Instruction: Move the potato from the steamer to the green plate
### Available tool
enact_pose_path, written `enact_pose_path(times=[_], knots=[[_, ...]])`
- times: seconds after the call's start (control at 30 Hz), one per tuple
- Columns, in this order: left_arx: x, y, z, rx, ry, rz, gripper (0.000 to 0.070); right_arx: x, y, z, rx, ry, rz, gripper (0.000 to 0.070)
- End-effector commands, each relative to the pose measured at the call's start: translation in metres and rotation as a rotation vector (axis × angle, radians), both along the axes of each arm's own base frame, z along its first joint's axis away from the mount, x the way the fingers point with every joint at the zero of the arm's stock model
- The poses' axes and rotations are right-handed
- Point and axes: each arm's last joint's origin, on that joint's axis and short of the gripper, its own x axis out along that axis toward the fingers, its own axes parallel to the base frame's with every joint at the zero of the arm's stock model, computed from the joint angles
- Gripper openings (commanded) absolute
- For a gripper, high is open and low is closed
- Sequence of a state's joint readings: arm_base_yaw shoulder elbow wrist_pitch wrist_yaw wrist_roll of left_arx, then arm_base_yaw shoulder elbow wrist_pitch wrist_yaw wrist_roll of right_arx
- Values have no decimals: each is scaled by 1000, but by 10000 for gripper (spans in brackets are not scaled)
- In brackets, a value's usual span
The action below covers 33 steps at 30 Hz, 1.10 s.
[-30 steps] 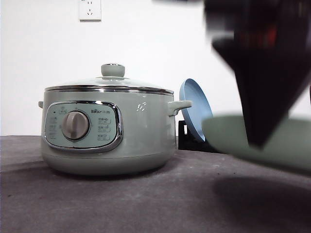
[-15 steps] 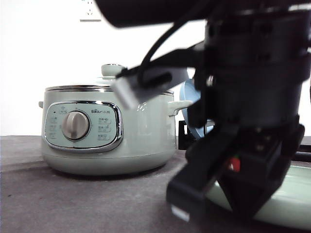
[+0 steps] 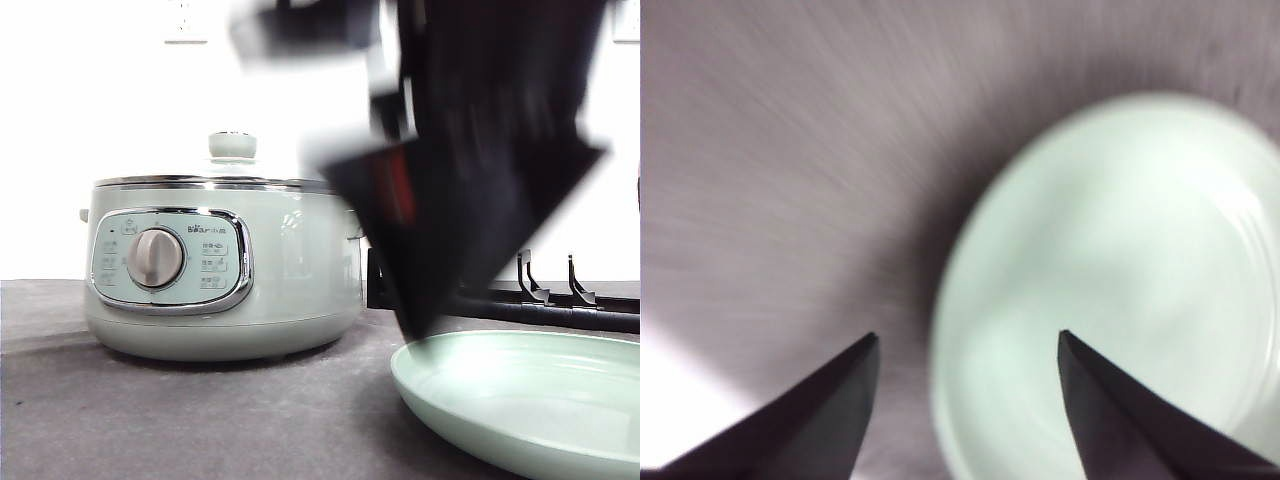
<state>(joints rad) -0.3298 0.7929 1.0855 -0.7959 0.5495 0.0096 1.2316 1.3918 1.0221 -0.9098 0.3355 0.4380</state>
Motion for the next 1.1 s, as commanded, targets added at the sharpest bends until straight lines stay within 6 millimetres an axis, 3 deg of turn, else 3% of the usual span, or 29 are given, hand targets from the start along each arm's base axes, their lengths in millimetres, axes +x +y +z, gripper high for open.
enact_pose_path(times=[0.0, 0.17, 0.27, 0.53, 0.67, 0.87, 0.97, 1.07], knots=[[0, -1, 6, -4, -28, -12, 676, 2, -1, 22, 67, 2, 19, 375], [0, -1, 7, -5, -29, -12, 676, 18, -30, 77, 235, -2, -30, 507], [0, -1, 7, -6, -29, -12, 676, 28, -54, 103, 357, -13, -41, 515], [0, -1, 6, -4, -25, -12, 676, 42, -127, 136, 561, -112, -76, 540], [0, -1, 6, -5, -26, -12, 676, 36, -156, 140, 649, -149, -80, 540], [0, -1, 6, -5, -28, -11, 676, 16, -181, 123, 703, -194, -99, 549], [1, -1, 6, -5, -26, -11, 676, 5, -187, 110, 719, -187, -119, 579], [3, -2, 5, -2, -19, -12, 676, -3, -190, 100, 736, -173, -140, 662]])
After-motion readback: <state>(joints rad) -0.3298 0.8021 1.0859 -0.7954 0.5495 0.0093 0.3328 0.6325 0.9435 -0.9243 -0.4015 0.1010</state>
